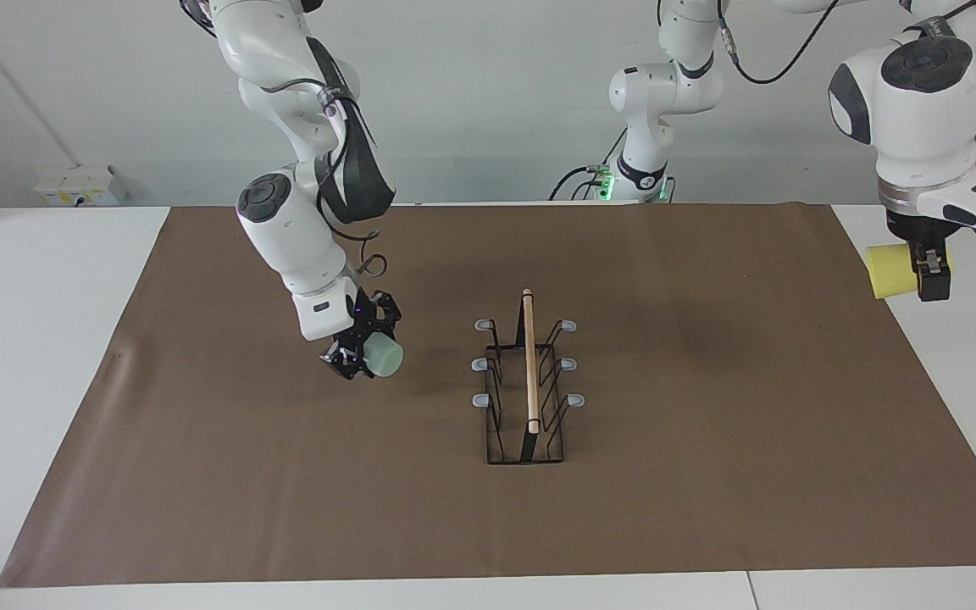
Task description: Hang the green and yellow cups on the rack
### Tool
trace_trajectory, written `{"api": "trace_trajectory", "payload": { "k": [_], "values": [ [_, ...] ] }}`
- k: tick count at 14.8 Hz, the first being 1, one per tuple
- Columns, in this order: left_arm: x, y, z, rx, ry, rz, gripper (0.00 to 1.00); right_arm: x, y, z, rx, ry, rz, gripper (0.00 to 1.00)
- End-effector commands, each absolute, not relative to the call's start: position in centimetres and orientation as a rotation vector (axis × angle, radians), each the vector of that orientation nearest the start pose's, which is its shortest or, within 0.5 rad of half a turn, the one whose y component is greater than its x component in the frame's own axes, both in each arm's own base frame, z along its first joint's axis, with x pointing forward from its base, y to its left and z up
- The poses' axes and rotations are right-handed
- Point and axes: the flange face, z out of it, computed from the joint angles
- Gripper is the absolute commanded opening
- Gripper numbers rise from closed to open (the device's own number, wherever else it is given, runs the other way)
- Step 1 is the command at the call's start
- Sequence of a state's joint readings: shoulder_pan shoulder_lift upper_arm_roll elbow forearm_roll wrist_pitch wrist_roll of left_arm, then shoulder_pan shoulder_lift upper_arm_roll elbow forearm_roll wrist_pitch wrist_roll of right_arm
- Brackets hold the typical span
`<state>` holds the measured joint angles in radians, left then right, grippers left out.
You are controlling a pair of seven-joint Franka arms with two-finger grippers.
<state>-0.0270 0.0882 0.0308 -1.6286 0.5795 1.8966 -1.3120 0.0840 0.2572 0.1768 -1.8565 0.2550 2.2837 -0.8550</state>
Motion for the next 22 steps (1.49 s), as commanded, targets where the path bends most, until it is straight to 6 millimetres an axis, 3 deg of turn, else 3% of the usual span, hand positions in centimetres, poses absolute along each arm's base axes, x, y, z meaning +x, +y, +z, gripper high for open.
{"api": "trace_trajectory", "payload": {
  "k": [1, 3, 6, 8, 12, 16, 18, 22],
  "values": [
    [60.2, -0.3, 58.6, -2.198, -1.45, -0.707, 0.0, 61.8, 16.3, 41.1, -2.514, -1.287, -0.475, 0.0],
    [59.9, -5.3, 57.4, -2.115, -1.418, -0.778, 0.0, 62.0, 16.8, 41.5, -2.404, -1.155, -0.59, 0.0],
    [59.0, -10.1, 56.4, -2.091, -1.398, -0.755, 0.0, 62.0, 17.4, 41.9, -2.35, -1.051, -0.636, 0.0],
    [59.0, -9.9, 56.3, -2.059, -1.461, -0.775, 0.0, 62.0, 17.6, 41.9, -2.351, -1.077, -0.652, 0.0],
    [59.1, -8.9, 56.3, -2.038, -1.478, -0.772, 0.0, 62.8, 13.0, 41.4, -2.326, -1.188, -0.686, 0.0],
    [59.5, -7.2, 56.5, -2.015, -1.475, -0.791, 0.0, 62.8, 10.2, 41.3, -2.281, -1.258, -0.681, 0.0],
    [59.5, -7.2, 56.5, -2.011, -1.477, -0.789, 0.0, 62.7, 10.1, 41.4, -2.277, -1.25, -0.69, 0.0],
    [59.4, -7.5, 56.4, -2.015, -1.471, -0.791, 0.0, 62.4, 13.3, 41.9, -2.211, -1.066, -0.783, 0.0]
  ]
}}
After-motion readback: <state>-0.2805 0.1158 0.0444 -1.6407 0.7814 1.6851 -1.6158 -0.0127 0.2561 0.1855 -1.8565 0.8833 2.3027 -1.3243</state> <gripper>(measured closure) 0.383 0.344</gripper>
